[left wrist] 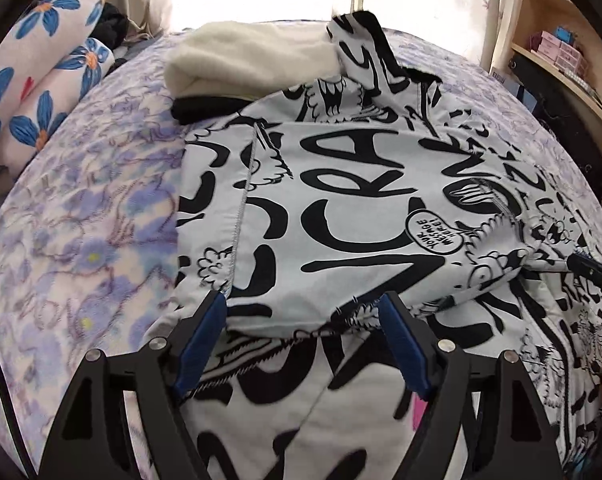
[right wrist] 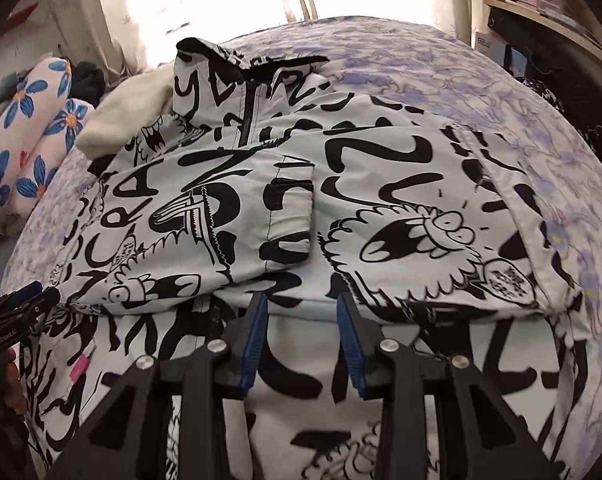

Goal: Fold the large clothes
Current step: 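Release the sleeve and pull both tools back from the jacket, then grasp the hem of the lettered jacket with both tools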

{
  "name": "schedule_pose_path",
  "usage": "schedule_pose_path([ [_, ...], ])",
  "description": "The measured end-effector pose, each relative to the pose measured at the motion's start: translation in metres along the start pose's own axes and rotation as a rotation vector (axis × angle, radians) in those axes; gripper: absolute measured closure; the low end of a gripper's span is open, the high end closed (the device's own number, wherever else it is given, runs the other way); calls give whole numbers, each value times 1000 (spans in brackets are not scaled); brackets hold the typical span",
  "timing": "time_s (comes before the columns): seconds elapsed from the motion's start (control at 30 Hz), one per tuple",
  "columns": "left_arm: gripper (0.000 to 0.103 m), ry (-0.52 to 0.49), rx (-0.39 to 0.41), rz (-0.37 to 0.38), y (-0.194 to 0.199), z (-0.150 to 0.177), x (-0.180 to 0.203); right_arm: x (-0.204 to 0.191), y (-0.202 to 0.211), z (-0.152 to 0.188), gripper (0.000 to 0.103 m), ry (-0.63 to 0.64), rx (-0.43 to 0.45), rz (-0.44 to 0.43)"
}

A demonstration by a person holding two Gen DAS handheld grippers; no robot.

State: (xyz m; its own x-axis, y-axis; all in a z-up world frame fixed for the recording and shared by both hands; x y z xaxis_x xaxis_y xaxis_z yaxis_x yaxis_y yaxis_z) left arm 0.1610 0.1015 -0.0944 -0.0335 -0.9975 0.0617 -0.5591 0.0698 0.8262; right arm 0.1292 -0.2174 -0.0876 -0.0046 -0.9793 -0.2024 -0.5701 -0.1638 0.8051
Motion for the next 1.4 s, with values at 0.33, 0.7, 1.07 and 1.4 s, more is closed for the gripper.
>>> schedule_pose_path([
  [0.33, 26, 30, 61, 4, 62, 12, -3, -1, 48, 9, 67, -56, 65, -73],
  [0.7, 25, 35, 133, 1, 117, 26, -3, -5, 97, 19, 67, -44, 151, -95],
  [1.07, 25, 27, 83, -53, 131, 60, -21, 13, 121, 43, 65, -48, 155, -88],
  [1.4, 25, 141, -139, 1, 103, 128, -69, 78, 127, 86, 56, -82, 52, -17],
])
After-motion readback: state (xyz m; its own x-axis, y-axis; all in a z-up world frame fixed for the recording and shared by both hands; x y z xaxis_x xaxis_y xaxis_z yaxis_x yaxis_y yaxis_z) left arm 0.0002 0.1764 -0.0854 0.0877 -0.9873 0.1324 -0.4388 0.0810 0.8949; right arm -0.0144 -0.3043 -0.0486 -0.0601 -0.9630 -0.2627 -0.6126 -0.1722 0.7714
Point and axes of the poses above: each gripper's, at about its wrist camera, not at the fingertips, and y roughly against the way its jaws point, x to its right, z to its underside, the point moved 2 cm from there along -y, roughly the way its jaws point, and after that the axes turned 1 degree about -x, right-handed, at the moved point
